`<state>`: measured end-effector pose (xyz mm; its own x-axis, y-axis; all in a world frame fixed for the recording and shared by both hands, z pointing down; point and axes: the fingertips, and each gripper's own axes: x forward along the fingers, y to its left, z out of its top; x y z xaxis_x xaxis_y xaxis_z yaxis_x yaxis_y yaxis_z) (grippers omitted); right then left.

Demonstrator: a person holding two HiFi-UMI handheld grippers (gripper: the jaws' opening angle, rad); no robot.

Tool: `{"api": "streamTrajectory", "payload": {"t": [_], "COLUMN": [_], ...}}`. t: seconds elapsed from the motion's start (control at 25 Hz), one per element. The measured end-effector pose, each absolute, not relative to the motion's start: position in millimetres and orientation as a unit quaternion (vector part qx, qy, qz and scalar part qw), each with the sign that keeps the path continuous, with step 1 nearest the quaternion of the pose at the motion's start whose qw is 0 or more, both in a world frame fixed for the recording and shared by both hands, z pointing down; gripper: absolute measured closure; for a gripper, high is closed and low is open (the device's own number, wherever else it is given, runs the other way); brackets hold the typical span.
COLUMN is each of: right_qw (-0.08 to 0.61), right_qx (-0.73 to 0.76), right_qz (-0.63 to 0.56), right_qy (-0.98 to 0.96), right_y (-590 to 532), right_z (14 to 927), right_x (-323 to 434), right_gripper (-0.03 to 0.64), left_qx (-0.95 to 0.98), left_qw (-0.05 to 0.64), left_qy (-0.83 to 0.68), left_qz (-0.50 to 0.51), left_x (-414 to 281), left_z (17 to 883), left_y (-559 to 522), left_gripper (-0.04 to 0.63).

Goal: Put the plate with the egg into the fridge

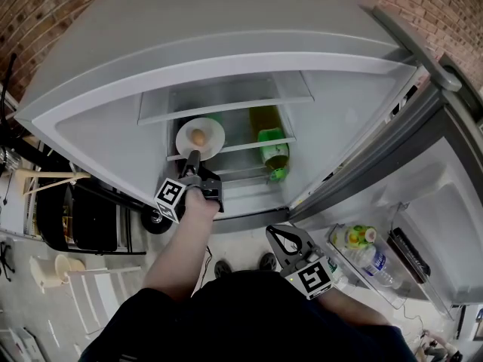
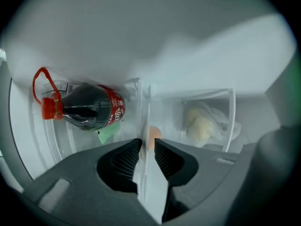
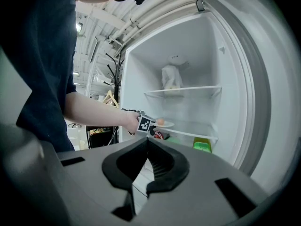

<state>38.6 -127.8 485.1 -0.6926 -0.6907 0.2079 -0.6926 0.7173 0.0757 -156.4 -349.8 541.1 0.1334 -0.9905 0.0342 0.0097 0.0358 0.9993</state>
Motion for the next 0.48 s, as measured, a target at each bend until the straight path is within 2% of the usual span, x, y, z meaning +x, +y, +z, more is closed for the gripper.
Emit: {"api": "streamTrajectory", "payload": {"t": [0.24, 0.48], "right_qw": [0.111, 0.11], "right_qx": [0.371, 0.371], "right_qz": [0.001, 0.004], "right_qy": [-0.922, -0.922], "right_y": [-127.4, -125.1], "right_z": [484.5, 483.1], "right_x": [35.2, 32.6], "right_gripper": [0.606, 0.606], "left_qx": [0.524, 0.535], "left_qw": [0.542, 0.545], "left_qy": [-0.464, -0.458], "left_qz": [-0.465, -0.455], "left_x": [-156.7, -149.5], "left_z": [538.5, 539.9], "left_y": [-348.1, -340.5], "left_gripper": [0.454, 0.446]}}
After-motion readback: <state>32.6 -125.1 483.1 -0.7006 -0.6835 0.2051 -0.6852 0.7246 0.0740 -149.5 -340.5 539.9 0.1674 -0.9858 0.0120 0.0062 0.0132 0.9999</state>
